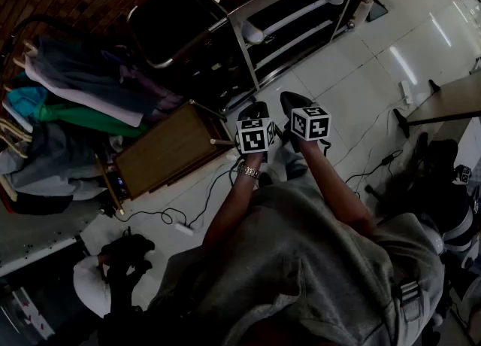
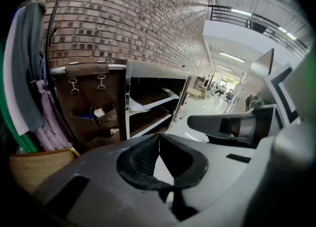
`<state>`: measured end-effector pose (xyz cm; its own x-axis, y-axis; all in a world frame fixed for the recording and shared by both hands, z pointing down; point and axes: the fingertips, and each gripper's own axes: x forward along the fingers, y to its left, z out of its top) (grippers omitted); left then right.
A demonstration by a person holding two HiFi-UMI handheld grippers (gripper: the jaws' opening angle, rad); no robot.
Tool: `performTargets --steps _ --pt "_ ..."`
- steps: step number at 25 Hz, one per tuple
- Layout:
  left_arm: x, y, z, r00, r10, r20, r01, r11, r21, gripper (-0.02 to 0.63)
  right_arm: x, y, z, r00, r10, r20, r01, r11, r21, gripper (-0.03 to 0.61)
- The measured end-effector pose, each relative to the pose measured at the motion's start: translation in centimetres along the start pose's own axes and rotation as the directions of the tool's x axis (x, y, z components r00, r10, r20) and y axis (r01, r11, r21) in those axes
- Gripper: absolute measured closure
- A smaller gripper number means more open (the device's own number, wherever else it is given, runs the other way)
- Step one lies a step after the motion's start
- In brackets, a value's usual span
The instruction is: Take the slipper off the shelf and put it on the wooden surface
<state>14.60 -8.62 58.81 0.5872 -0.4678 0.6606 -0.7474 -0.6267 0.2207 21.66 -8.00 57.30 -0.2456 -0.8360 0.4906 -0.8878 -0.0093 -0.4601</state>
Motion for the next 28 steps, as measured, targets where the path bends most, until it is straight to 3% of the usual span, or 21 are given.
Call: performTargets --steps 6,9,11,13,16,22,24,26,28 --pt "8.3 -2.3 7.8 0.999 -0.007 0.044 0.008 0.999 -0.036 0.611 6.0 -10.6 7.1 1.0 0.023 -0.003 -0.023 0.999 0.025 0.567" --pt "9.7 -1.9 9.5 0.999 0.015 0.051 -0.013 0.999 -0.051 0.611 10.6 -13.6 8.8 0.998 0.055 -0.018 -0.055 0.998 0.027 0.429" --pt "10.2 -0.4 9.6 0.998 0.051 0.034 -0.049 0.997 -0.055 0.611 14.4 -15.2 8.5 0.995 0.089 -0.033 -0.083 0.985 0.153 0.382" --pt "10.9 1.2 9.5 0.996 0.083 0.013 -0.081 0.994 -0.077 0.611 18.4 -16.5 7.9 0.99 0.138 -0.026 -0.121 0.931 0.344 0.329" --pt "12.2 3.0 9.5 0.995 0.103 -0.019 -0.104 0.988 -0.116 0.611 23.9 -18.1 7.1 0.987 0.164 -0.004 -0.134 0.821 0.555 0.21" --pt "12.2 5.0 9.6 0.99 0.135 -0.038 -0.14 0.978 -0.152 0.611 32.2 -20.1 3.6 0.99 0.12 -0.068 -0.041 0.725 0.688 0.169" --pt "12.5 5.7 9.2 0.988 0.146 -0.054 -0.153 0.973 -0.172 0.611 34.4 -20.9 3.7 0.991 0.106 -0.077 -0.024 0.723 0.69 0.169" --pt "13.1 6.4 8.9 0.986 0.153 -0.062 -0.163 0.968 -0.192 0.611 36.3 -21.5 4.5 0.992 0.102 -0.071 -0.03 0.75 0.661 0.169" --pt "13.4 7.1 8.4 0.984 0.16 -0.072 -0.172 0.963 -0.206 0.611 37.6 -21.6 4.9 0.992 0.105 -0.071 -0.037 0.778 0.628 0.217"
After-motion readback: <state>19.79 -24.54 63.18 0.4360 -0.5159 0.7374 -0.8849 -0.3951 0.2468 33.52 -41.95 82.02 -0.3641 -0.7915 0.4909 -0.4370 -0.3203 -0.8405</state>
